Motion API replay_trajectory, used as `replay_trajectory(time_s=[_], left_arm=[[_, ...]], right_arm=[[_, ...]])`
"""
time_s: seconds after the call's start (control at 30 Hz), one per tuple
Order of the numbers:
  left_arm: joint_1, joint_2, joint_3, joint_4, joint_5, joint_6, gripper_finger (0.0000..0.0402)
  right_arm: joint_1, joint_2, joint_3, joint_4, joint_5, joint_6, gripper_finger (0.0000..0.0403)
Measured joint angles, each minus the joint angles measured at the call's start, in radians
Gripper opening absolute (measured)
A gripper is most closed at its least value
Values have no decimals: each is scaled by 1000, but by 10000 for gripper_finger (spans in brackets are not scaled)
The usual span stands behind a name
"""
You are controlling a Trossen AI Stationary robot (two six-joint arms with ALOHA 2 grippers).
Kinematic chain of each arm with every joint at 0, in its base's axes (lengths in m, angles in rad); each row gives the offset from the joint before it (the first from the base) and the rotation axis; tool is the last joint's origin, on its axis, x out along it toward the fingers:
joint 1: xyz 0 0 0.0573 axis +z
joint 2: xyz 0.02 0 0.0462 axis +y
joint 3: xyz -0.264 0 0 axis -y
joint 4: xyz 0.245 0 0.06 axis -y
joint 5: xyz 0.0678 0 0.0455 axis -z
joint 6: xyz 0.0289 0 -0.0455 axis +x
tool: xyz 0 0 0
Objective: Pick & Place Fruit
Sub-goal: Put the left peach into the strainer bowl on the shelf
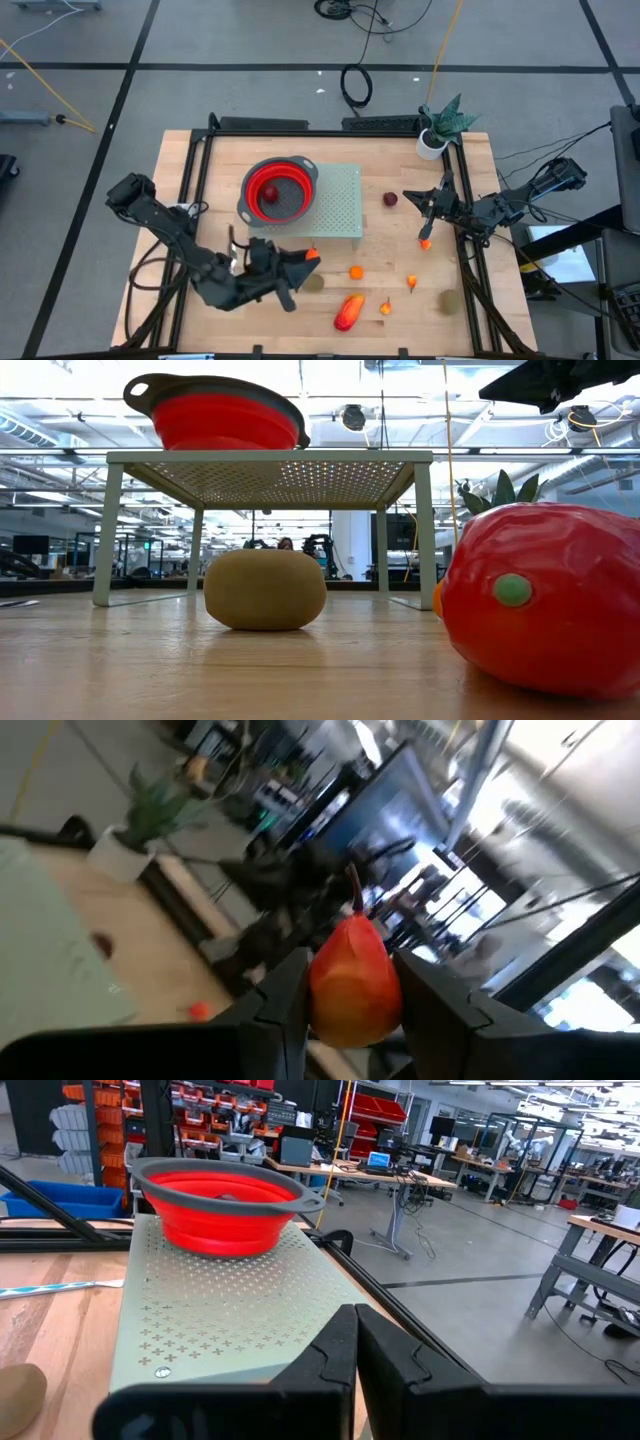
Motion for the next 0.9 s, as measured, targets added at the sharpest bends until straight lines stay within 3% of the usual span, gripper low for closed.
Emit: replay_trajectory(time_s=[0.13, 0.3, 0.67, 0.9], left_arm=[[10, 0, 0, -125, -36, -74, 124], [48, 0, 0, -209, -104, -53, 124], [207, -40, 0, -223, -128, 312, 124], [319, -148, 0, -361, -104, 473, 124]], right_arm=[[0, 0, 0, 0, 0, -26, 0], [0, 0, 0, 0, 0, -79, 0], [0, 0, 0, 0, 1, -97, 0], [0, 0, 0, 1, 2, -97, 0]])
